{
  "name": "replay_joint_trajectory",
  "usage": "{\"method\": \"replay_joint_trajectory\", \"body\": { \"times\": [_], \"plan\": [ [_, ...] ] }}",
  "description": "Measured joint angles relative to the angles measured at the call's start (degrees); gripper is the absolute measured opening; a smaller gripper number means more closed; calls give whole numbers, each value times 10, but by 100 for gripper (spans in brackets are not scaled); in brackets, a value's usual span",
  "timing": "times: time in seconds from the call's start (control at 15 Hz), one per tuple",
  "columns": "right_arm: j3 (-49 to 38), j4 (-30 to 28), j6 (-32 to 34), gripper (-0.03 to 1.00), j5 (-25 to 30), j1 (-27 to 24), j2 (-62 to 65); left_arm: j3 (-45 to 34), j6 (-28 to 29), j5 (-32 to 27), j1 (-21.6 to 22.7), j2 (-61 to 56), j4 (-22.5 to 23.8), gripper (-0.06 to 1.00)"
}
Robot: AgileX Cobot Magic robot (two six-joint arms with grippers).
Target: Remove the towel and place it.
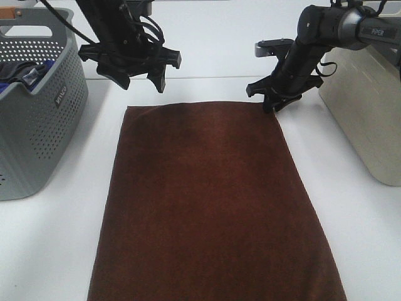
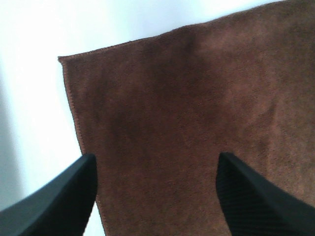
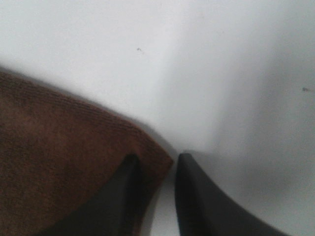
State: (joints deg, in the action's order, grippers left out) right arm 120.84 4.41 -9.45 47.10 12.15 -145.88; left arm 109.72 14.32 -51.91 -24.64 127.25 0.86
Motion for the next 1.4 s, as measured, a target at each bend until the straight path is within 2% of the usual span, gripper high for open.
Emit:
{"method": "replay_joint_trajectory", "body": {
  "times": [0.13, 0.4, 0.53, 0.8, 1.0, 1.4],
  "plan": [
    [0, 1, 0, 0, 7, 0, 0, 0, 0, 0, 0, 0, 0, 66],
    [0, 1, 0, 0, 10, 0, 0, 1, 0, 37, 0, 8, 0, 63],
    [0, 1, 0, 0, 18, 0, 0, 8, 1, 57, 0, 32, 15, 60],
    [0, 1, 0, 0, 23, 0, 1, 66, 41, 52, 17, 95, 32, 59],
    [0, 1, 0, 0, 23, 0, 1, 133, 47, 14, 33, 151, 32, 59],
    [2, 2, 0, 0, 33, 0, 1, 178, 59, 11, 57, 199, 32, 59]
  ]
}}
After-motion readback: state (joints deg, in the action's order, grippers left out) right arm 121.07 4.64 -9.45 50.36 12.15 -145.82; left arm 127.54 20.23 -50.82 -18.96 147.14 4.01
